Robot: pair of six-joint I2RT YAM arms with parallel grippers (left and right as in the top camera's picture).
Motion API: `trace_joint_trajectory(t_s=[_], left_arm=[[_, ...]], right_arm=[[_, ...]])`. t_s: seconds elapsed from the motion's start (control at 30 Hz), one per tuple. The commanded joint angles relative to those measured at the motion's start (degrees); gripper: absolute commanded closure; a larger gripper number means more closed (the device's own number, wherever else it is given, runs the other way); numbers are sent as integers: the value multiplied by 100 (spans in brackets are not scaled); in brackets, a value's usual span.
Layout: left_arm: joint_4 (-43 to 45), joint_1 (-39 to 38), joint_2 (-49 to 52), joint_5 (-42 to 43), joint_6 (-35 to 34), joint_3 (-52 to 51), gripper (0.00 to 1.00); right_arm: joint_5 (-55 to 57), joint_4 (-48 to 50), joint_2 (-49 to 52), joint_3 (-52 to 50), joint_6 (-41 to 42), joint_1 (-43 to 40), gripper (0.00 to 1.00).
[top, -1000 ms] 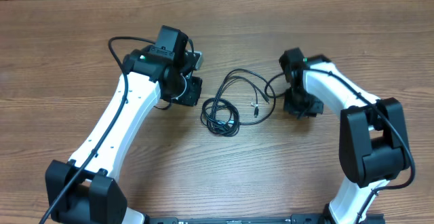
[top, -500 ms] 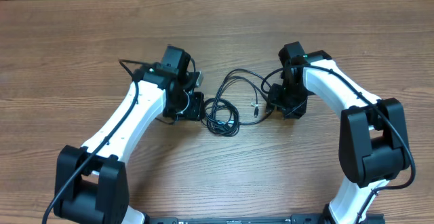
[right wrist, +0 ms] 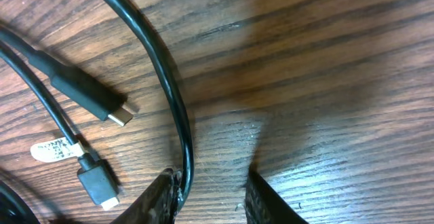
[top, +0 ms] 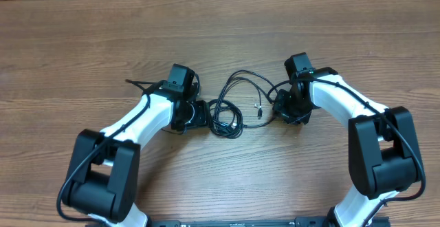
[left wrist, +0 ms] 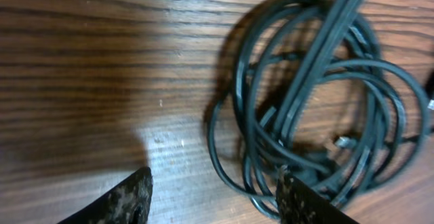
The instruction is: Untangle cables
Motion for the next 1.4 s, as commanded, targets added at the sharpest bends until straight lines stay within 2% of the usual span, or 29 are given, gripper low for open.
trace_joint_trajectory(t_s=[0.0,0.03,0.07,0.1,0.27,0.33,0.4,0.53,0.6,0.77,0.83,1.13,1.17,1.2,1.23,1.27,1.37], left_arm=[[114,35,247,136,-166,-68,33],[129,57,273,136,-166,-68,32],[129,72,275,133,-166,-68,32],[140,74,275,129,-166,-68,31],[442,72,275,131,-166,-68,33],[586,72,275,160,-219,-68,47],[704,72,275,188,-299,-68,52],[964,61,275,286,-330,-68,52],[962,61,275,284,-363,-68,56],[951,61,275,284,-361,-68,57],[970,61,275,284,-363,-68,58],[1078,61,275,278,-424,-68,58],[1093,61,275,278,-424,-68,57],[1097,61,275,278,-424,-68,57],[1099,61,275,278,-424,-68,57],[1113,61,275,278,-424,-68,57],[1117,61,275,278,-424,-68,58]], right_arm=[[302,74,328,-304,39,-2,74],[302,74,328,-304,39,-2,78],[302,76,328,-304,39,-2,90],[299,74,328,-304,42,-2,96],[297,66,328,-304,37,76,96],[299,61,330,-304,35,175,96],[302,48,328,-304,7,306,96],[352,24,328,-304,-2,444,96],[590,-103,328,-304,-4,448,96],[2262,-1150,328,-153,55,326,96],[2568,-1502,328,0,66,234,96],[2439,-1740,328,1115,-70,90,96],[2006,-1659,328,1261,-387,90,94],[1646,-1598,328,1329,-586,90,82],[1440,-1561,328,1353,-664,90,68],[1167,-1482,328,1362,-741,87,43],[828,-1471,328,1360,-743,87,20]])
